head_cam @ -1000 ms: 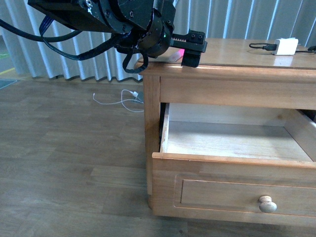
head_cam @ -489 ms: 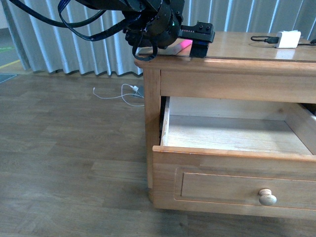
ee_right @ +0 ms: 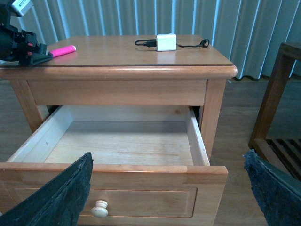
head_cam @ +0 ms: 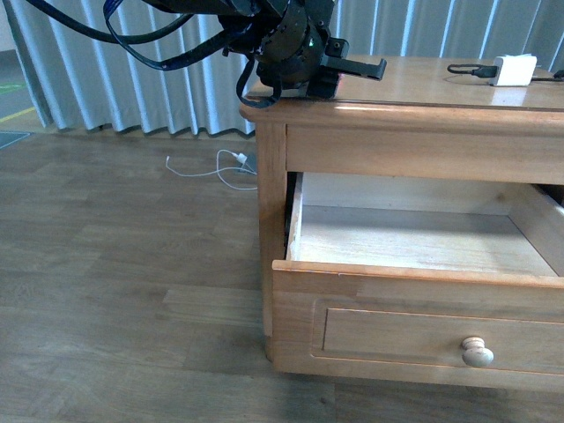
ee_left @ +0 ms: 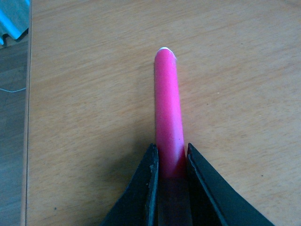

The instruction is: Place pink marker in drawer with both arms

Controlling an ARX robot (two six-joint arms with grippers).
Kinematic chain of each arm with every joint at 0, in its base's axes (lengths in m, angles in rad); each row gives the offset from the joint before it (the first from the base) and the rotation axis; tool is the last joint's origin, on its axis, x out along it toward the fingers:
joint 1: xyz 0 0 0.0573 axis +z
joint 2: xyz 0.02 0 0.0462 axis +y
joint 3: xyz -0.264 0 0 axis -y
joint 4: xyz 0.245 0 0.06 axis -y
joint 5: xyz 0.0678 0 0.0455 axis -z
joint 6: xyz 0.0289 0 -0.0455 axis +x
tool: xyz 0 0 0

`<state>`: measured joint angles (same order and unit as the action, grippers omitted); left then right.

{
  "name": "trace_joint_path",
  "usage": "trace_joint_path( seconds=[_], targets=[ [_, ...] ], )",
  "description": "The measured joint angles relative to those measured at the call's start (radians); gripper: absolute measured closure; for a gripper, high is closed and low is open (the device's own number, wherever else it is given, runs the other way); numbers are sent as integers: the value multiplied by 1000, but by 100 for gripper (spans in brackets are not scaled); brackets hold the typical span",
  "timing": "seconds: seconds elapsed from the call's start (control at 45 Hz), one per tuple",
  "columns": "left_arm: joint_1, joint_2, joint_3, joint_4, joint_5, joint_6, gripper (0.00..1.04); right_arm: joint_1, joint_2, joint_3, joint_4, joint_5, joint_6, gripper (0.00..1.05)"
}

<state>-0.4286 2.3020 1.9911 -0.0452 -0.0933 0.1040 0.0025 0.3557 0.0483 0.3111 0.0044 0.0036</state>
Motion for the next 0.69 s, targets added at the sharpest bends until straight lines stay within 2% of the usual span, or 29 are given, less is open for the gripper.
trace_joint_path(
  seconds=[0.222, 0.689],
  targets=[
    [5, -21, -39, 41, 20, 2, 90, 0, 0, 0, 0, 0, 0, 9],
    [2, -378, -450, 209, 178, 50, 90, 0, 0, 0, 0, 0, 0, 9]
  ],
)
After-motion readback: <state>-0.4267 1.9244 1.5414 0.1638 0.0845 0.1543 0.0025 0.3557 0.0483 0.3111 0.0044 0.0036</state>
